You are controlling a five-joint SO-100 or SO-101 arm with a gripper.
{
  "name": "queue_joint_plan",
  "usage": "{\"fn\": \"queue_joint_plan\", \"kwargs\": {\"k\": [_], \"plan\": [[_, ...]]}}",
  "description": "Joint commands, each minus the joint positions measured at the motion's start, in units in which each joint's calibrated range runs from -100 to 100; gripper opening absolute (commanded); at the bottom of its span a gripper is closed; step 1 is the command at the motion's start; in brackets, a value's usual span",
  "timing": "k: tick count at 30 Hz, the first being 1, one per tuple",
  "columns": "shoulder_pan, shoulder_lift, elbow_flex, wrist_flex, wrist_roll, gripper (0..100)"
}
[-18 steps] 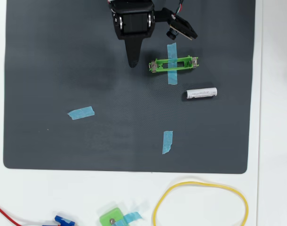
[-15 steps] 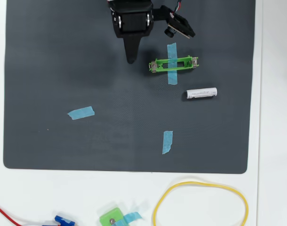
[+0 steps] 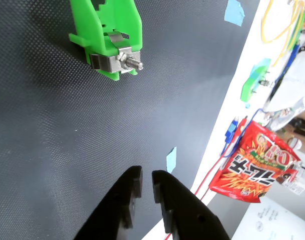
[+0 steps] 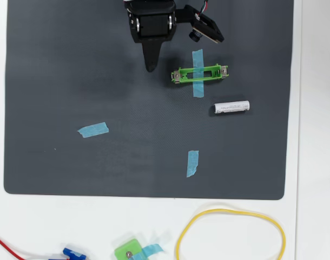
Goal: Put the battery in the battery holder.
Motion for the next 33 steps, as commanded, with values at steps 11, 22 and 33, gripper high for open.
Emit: {"fn": "queue_joint_plan", "kwargs": {"k": [11,22,33], "plan": [[0.29,0.01,-16.27,7.46,-0.23,2],[-19.43,68.58,-84.64,29.14,-5.55,6],[-28.15,104.23,-107.63,33.77,-9.26,6]]}}
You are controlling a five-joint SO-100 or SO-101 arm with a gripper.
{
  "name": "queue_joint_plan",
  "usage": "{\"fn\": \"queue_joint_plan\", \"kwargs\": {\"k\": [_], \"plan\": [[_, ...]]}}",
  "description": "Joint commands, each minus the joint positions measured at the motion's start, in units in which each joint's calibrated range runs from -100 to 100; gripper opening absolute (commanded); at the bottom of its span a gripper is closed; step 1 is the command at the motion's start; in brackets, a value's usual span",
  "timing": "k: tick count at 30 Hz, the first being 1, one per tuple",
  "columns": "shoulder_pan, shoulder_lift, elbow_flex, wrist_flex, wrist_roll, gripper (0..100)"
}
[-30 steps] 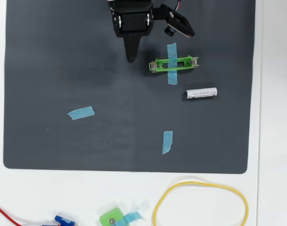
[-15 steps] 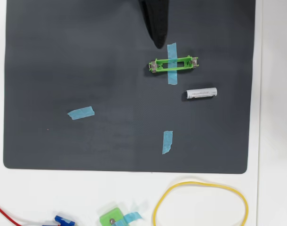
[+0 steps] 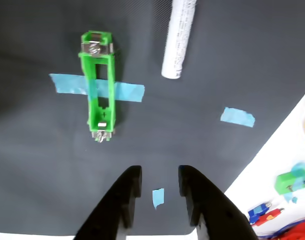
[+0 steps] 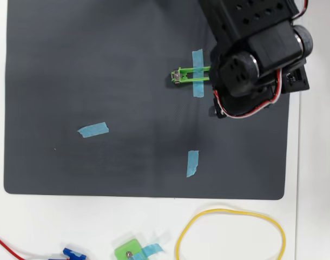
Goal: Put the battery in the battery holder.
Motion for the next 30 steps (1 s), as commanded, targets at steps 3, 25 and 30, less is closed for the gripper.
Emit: {"fn": "queue_joint_plan", "kwargs": {"k": [3,25,30], "plan": [[-2.34,2.37,-1.48,-10.69,-2.17,6],[-10.64,7.74,13.85,-30.8,-4.36,10],[-12.41,9.19,13.85,-31.93,-4.36,11]]}}
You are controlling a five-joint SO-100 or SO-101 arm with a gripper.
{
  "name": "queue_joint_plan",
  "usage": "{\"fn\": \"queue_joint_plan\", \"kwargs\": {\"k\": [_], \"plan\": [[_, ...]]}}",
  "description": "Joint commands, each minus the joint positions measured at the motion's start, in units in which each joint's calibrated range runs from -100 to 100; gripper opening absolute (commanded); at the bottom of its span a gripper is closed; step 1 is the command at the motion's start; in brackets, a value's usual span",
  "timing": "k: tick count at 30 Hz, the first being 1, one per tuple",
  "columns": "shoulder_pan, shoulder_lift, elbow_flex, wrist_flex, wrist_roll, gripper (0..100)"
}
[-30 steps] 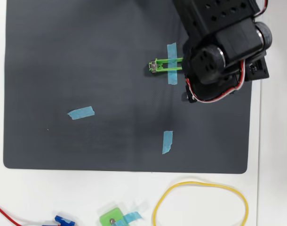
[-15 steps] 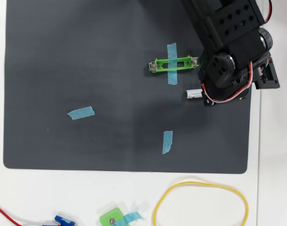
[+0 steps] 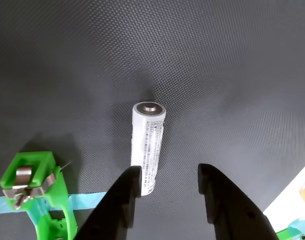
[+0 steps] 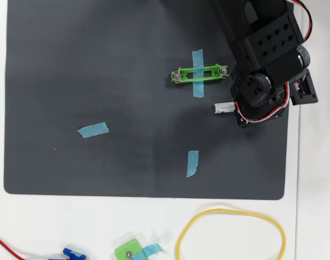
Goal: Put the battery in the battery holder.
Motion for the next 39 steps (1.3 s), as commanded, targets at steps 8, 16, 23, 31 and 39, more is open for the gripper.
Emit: {"fn": "queue_joint_plan", "kwargs": {"k": [8,16,23,31,39], "plan": [[-2.89,0.36,-1.03,-0.76,-0.16,11],[-0.19,5.05,-2.0,-1.37,-0.22,11],[-0.19,5.14,-2.18,-1.46,-0.27,10],[-0.19,5.23,-1.83,-1.54,1.45,0],[2.4,-2.45,5.84,-4.95,4.11,0]]}}
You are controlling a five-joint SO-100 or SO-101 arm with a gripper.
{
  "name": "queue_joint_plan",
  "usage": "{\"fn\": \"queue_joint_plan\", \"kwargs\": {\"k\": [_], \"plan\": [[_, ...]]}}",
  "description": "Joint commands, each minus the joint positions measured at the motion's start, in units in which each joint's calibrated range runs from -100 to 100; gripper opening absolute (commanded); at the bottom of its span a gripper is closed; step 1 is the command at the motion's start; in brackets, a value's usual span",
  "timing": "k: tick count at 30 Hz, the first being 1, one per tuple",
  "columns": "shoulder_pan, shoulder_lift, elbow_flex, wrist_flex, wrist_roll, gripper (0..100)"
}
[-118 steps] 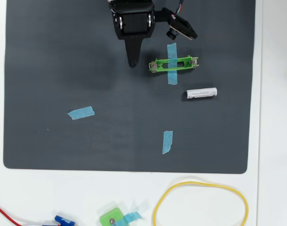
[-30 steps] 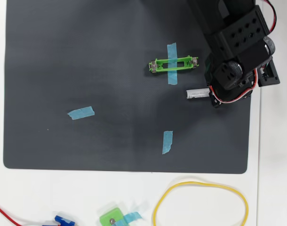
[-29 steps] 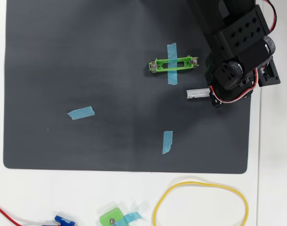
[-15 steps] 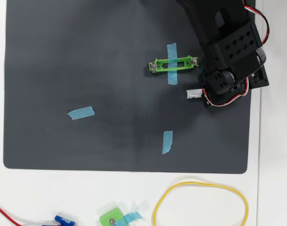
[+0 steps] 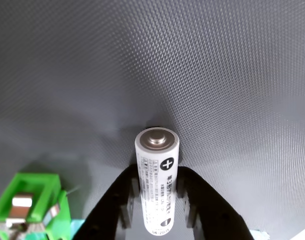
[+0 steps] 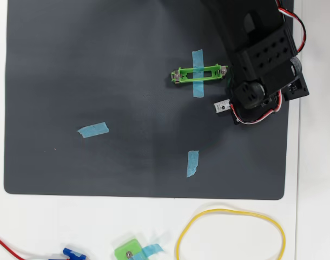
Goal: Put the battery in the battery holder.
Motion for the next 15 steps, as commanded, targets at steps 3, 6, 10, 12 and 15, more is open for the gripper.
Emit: {"fn": "queue_joint_plan", "kwargs": {"k": [3,6,10,12,15], "plan": [[2.8,-19.31,15.93,-9.96,3.3,0],[15.05,-23.92,20.25,-10.22,3.61,0],[18.06,-24.18,20.16,-9.79,1.42,0],[18.26,-24.26,20.25,-9.61,0.9,0],[17.64,-24.77,23.16,-9.53,0.58,0]]}}
